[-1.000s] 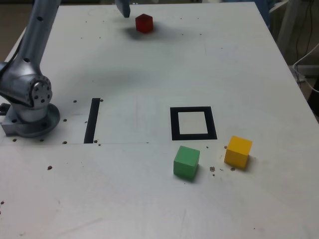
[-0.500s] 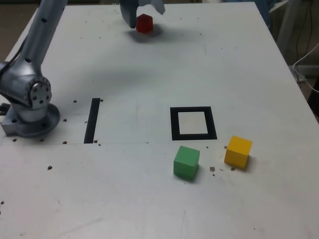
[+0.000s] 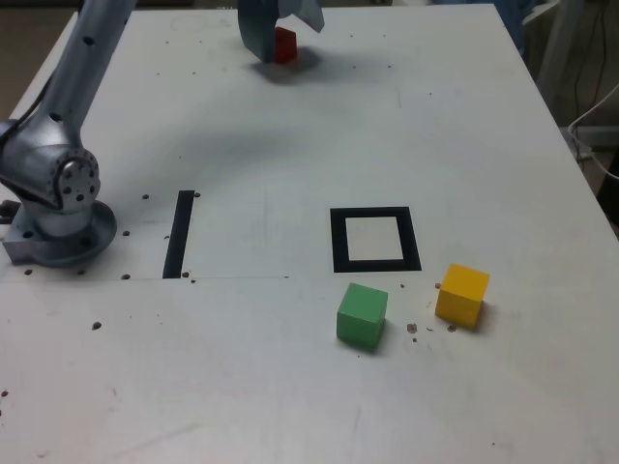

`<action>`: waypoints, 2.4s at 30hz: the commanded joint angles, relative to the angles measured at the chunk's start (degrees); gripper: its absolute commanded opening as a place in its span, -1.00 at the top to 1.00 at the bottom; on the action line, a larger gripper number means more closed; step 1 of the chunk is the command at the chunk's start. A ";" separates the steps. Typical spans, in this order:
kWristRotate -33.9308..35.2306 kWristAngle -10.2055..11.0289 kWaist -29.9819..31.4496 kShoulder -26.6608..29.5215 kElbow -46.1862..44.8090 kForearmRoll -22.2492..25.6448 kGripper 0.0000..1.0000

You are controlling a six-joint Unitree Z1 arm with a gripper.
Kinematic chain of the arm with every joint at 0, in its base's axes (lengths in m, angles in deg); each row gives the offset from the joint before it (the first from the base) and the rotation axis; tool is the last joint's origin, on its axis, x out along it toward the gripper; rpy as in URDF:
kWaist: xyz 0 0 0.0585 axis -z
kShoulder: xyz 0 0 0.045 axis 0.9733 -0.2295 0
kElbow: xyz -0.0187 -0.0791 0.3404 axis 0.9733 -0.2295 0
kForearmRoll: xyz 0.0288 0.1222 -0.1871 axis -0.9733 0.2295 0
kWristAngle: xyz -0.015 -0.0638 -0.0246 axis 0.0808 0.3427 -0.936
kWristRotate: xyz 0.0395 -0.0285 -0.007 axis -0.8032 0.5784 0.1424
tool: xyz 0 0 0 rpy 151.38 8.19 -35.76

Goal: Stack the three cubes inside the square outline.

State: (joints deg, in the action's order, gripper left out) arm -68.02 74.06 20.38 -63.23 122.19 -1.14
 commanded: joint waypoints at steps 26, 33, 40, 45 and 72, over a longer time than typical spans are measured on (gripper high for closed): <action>0.42 -0.97 -2.63 -1.67 2.98 -1.14 -0.44; 0.38 -1.23 -2.63 -1.42 2.80 -0.85 -0.22; 0.18 -0.95 -2.71 -1.15 2.45 -0.54 -0.09; -0.55 -1.24 -2.70 -1.08 2.53 -0.27 0.00; -7.67 2.41 2.81 6.90 -5.18 1.50 0.50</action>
State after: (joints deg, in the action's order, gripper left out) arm -75.35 76.01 22.19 -57.97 118.50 -0.33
